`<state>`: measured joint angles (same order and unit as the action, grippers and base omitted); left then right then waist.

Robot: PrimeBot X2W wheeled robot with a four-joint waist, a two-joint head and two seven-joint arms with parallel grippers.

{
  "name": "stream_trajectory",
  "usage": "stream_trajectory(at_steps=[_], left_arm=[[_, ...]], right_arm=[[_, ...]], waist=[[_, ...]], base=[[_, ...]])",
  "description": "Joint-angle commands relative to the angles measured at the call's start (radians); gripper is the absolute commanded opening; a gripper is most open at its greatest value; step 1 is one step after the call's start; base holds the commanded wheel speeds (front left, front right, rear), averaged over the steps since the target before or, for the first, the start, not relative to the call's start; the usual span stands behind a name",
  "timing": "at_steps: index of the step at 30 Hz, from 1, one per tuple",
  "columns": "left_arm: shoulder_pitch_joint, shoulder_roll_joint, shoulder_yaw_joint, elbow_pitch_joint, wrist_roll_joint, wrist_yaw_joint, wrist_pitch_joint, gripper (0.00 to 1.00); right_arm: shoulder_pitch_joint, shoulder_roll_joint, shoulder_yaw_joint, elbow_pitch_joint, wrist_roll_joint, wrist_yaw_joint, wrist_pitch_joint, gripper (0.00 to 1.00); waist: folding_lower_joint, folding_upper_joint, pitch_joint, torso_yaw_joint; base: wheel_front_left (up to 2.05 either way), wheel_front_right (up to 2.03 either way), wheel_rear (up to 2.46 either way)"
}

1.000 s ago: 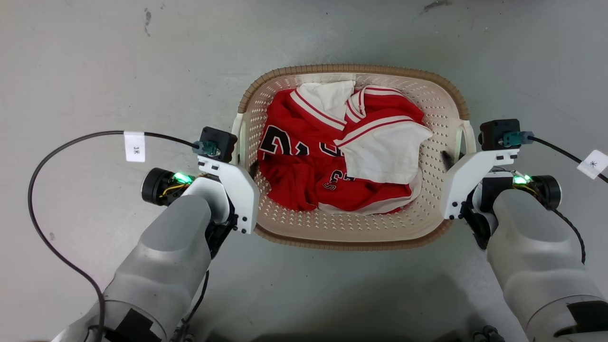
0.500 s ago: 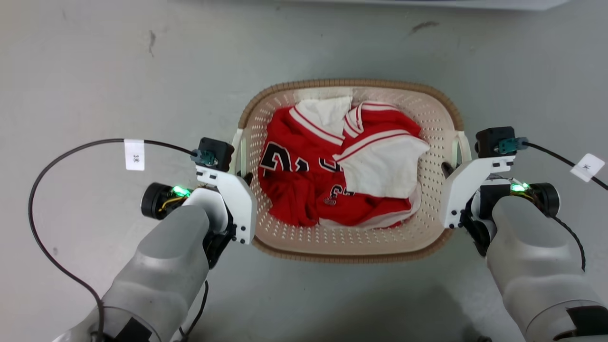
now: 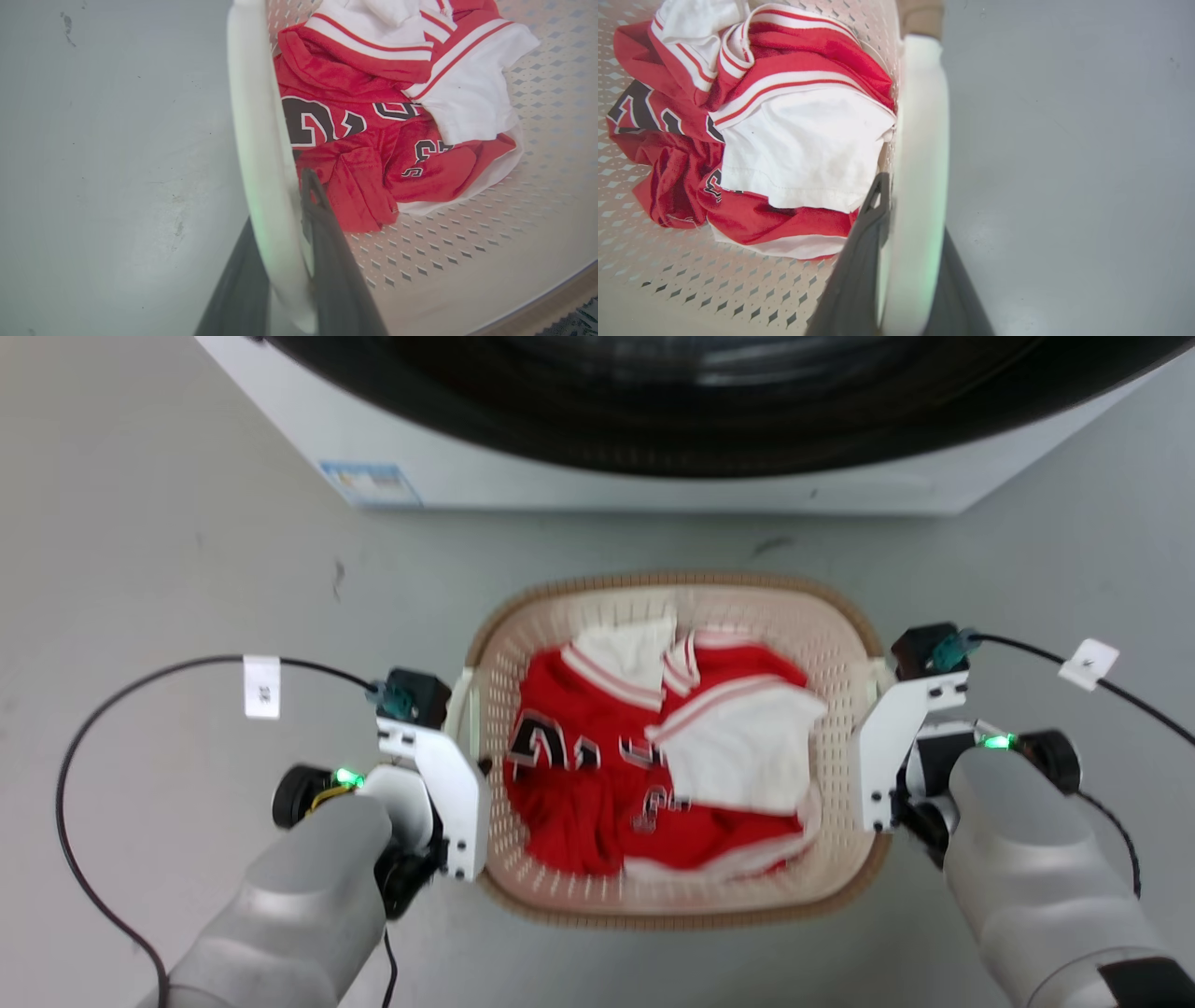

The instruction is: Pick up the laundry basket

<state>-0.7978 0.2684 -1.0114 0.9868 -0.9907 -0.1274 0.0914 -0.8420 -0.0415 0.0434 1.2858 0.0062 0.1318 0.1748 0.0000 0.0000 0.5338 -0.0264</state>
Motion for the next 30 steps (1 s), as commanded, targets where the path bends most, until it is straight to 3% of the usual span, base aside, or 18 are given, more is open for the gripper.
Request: stream_trajectory(at_steps=[1, 7, 17, 25, 30], left_arm=[[0.024, 0.031, -0.024, -0.012, -0.019, -0.004, 0.028, 0.00], [0.078, 0.089, -0.100, -0.077, -0.116, -0.004, 0.186, 0.00], [0.111, 0.157, -0.180, -0.160, -0.215, -0.005, 0.328, 0.00], [0.079, 0.193, -0.200, -0.190, -0.266, -0.005, 0.358, 0.00], [0.077, 0.194, -0.217, -0.229, -0.316, -0.008, 0.443, 0.00]], right_arm=[[0.038, -0.016, 0.019, 0.006, -0.001, -0.002, 0.044, 0.00], [0.077, -0.020, 0.130, 0.005, 0.079, -0.002, 0.188, 0.00], [0.112, -0.020, 0.304, -0.054, 0.252, -0.001, 0.363, 0.00], [0.103, -0.020, 0.363, -0.070, 0.328, -0.001, 0.438, 0.00], [0.101, -0.017, 0.403, -0.084, 0.368, -0.001, 0.496, 0.00]], waist=[[0.0000, 0.0000, -0.115, -0.012], [0.0000, 0.0000, -0.272, -0.021], [0.0000, 0.0000, -0.439, -0.028], [0.0000, 0.0000, -0.516, -0.036], [0.0000, 0.0000, -0.537, -0.036]], base=[[0.00, 0.00, 0.00], [0.00, 0.00, 0.00], [0.00, 0.00, 0.00], [0.00, 0.00, 0.00], [0.00, 0.00, 0.00]])
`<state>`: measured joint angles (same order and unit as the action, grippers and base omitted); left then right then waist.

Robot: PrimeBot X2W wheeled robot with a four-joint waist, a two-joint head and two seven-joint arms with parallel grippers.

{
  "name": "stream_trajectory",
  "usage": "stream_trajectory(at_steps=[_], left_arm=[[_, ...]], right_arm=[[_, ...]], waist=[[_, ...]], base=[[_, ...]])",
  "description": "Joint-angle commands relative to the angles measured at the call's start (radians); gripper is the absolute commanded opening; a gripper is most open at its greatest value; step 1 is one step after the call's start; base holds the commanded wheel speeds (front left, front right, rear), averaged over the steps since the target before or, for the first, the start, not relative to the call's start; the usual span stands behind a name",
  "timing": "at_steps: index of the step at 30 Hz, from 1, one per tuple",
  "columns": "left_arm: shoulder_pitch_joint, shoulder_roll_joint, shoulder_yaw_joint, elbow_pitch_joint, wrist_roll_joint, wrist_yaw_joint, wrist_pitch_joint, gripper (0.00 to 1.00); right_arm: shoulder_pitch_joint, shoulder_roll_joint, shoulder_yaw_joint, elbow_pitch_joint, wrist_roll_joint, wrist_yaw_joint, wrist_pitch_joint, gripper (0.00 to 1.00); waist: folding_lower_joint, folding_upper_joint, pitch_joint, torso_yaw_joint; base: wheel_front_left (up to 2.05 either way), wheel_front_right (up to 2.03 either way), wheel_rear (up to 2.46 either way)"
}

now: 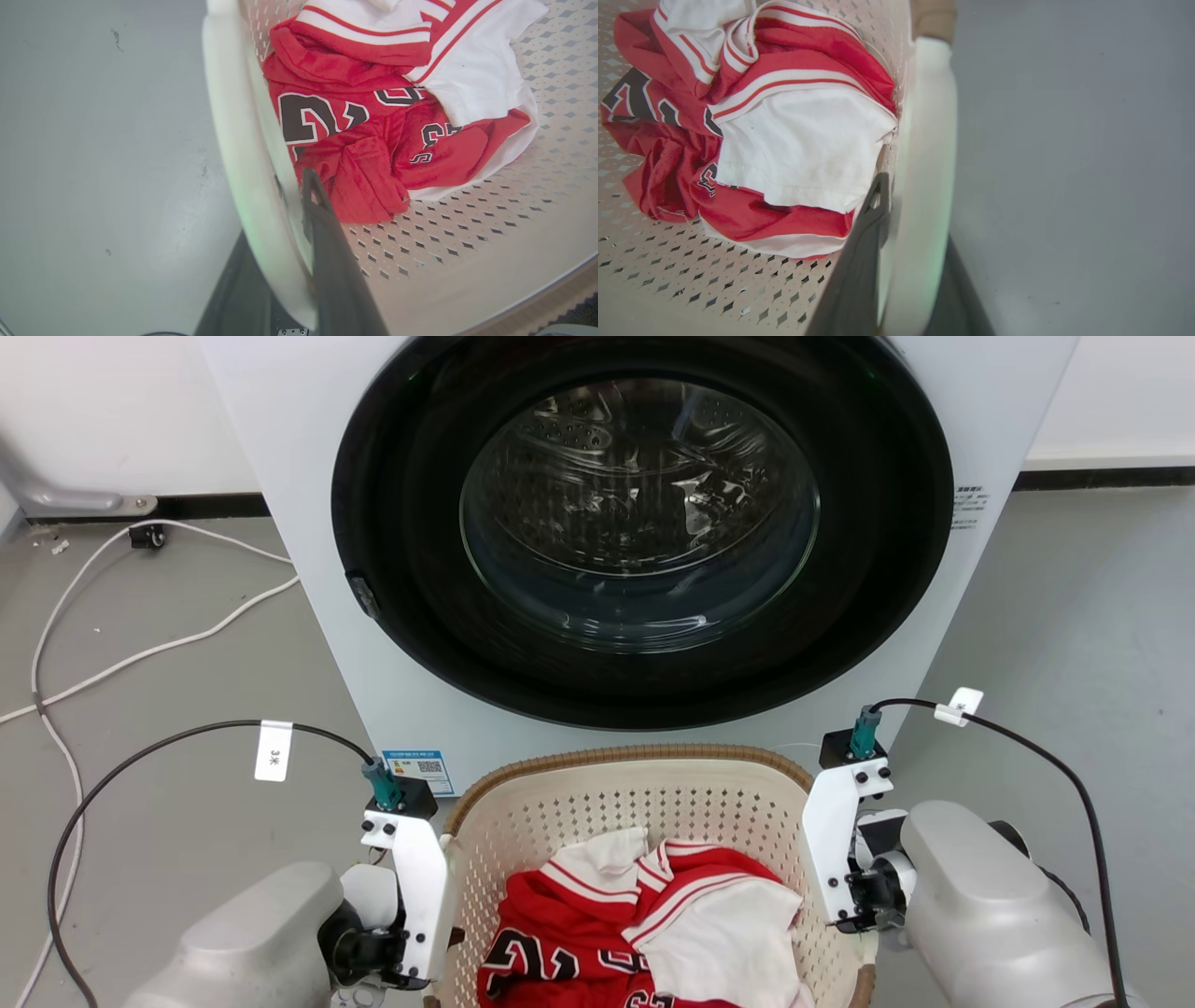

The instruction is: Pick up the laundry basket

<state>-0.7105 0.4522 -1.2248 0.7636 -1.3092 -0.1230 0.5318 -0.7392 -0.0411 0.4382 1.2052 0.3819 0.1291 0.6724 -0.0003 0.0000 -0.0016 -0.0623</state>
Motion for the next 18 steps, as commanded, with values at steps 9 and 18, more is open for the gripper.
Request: stream_trajectory(at_steps=[9, 18], left_arm=[[-0.010, 0.035, -0.019, -0.042, -0.044, -0.013, 0.062, 0.00], [0.014, 0.022, -0.034, -0.042, -0.055, -0.013, 0.077, 0.00]], right_arm=[[-0.001, -0.043, 0.072, -0.051, 0.076, 0.003, 0.081, 0.00], [0.012, -0.064, 0.102, -0.052, 0.124, 0.003, 0.105, 0.00]], waist=[[0.0003, 0.0000, -0.025, -0.002], [0.0003, 0.0000, -0.043, 0.010]], base=[[0.00, 0.00, 0.00], [0.00, 0.00, 0.00]])
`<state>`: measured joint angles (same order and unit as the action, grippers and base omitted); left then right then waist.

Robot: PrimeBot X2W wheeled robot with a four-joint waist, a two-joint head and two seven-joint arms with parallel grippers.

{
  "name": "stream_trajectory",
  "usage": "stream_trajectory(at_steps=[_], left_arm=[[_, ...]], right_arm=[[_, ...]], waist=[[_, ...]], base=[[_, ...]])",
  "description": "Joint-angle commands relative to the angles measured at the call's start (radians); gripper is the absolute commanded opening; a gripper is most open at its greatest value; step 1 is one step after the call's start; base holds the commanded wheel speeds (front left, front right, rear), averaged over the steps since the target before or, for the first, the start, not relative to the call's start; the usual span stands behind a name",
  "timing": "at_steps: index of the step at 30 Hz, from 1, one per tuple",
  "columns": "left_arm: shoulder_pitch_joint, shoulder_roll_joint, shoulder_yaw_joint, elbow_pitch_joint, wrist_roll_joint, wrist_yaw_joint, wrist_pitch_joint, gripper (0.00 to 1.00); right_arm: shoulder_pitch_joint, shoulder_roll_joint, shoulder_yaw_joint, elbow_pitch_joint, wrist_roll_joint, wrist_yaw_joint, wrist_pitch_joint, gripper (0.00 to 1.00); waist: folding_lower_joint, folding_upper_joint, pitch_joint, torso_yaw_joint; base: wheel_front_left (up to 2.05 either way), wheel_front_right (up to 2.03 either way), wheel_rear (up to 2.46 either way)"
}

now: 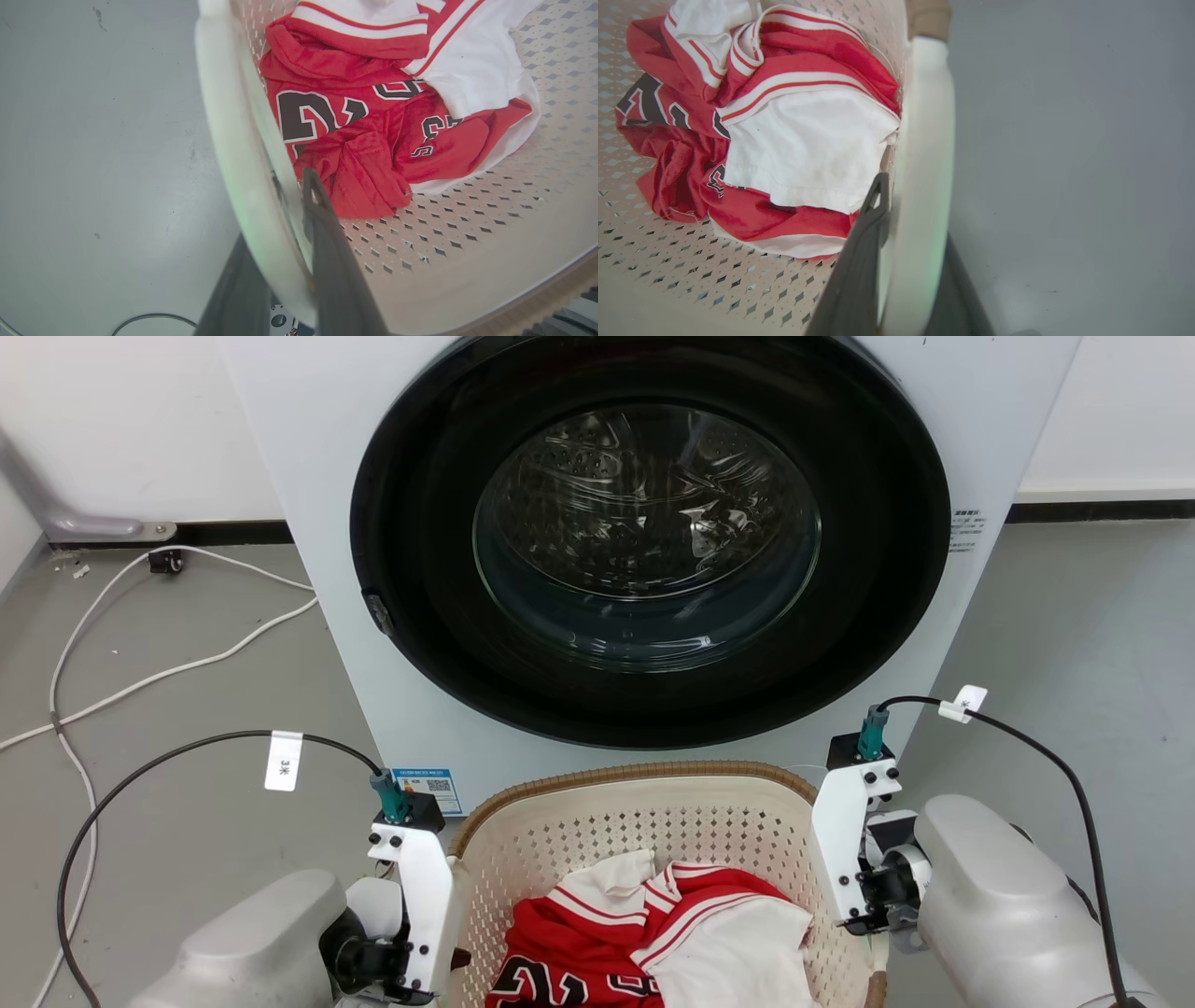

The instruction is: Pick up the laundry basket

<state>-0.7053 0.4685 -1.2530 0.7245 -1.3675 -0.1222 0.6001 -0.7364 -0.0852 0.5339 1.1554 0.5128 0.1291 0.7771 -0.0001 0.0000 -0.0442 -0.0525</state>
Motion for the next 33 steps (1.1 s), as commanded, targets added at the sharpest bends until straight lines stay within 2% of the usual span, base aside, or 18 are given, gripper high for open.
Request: stream_trajectory(at_steps=[1, 33], left_arm=[[0.010, 0.005, -0.006, -0.001, 0.000, -0.014, 0.009, 0.00], [0.013, -0.005, -0.020, 0.015, -0.029, -0.014, -0.004, 0.00]], right_arm=[[0.010, -0.020, 0.009, -0.003, -0.001, 0.003, 0.000, 0.00], [-0.019, -0.020, 0.058, 0.032, 0.073, 0.003, -0.010, 0.00]], waist=[[0.0001, 0.0000, -0.002, 0.001], [0.0001, 0.0000, -0.005, -0.018]], base=[[0.00, 0.00, 0.00], [0.00, 0.00, 0.00]])
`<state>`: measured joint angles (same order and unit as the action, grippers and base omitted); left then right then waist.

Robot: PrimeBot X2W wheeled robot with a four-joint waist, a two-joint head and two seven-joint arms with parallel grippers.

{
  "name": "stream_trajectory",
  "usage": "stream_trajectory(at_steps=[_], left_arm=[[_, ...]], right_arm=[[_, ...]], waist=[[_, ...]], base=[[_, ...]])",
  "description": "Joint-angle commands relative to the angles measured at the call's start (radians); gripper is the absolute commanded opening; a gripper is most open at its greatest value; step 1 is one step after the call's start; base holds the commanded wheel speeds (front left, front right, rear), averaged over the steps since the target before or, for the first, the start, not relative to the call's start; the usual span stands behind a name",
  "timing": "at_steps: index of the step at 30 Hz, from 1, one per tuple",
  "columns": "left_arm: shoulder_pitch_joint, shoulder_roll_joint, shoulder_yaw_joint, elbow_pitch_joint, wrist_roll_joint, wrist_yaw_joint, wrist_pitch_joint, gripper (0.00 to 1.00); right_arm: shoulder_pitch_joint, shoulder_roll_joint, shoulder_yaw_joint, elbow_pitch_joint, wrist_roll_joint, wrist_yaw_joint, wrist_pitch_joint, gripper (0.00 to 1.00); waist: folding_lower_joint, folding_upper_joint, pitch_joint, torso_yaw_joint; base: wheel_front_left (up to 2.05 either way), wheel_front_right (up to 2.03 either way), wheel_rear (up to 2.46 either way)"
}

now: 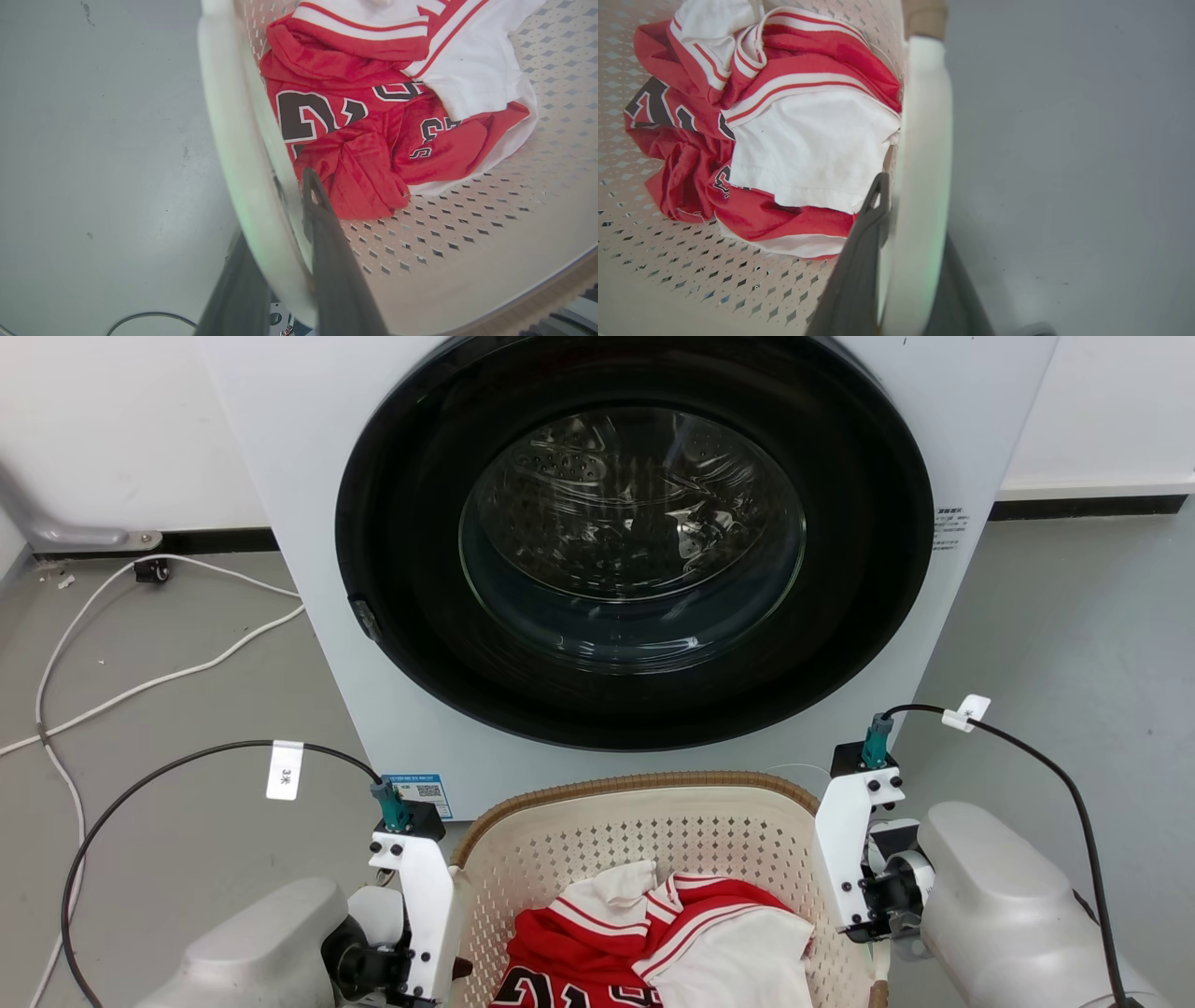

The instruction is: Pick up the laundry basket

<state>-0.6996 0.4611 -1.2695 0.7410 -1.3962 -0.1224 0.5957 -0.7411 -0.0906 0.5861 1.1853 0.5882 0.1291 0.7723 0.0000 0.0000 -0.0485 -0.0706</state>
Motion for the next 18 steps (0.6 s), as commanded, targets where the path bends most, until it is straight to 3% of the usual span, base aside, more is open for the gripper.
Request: stream_trajectory(at_steps=[1, 18], left_arm=[[0.007, 0.003, -0.004, -0.002, 0.000, -0.014, 0.001, 0.00], [0.007, 0.005, -0.008, 0.008, -0.007, -0.014, 0.013, 0.00]], right_arm=[[-0.015, -0.014, 0.007, 0.003, 0.000, 0.003, -0.006, 0.00], [-0.024, -0.010, 0.023, 0.016, 0.029, 0.003, -0.020, 0.00]], waist=[[0.0000, 0.0000, -0.001, 0.000], [0.0000, 0.0000, -0.002, 0.005]], base=[[0.00, 0.00, 0.00], [0.00, 0.00, 0.00]])
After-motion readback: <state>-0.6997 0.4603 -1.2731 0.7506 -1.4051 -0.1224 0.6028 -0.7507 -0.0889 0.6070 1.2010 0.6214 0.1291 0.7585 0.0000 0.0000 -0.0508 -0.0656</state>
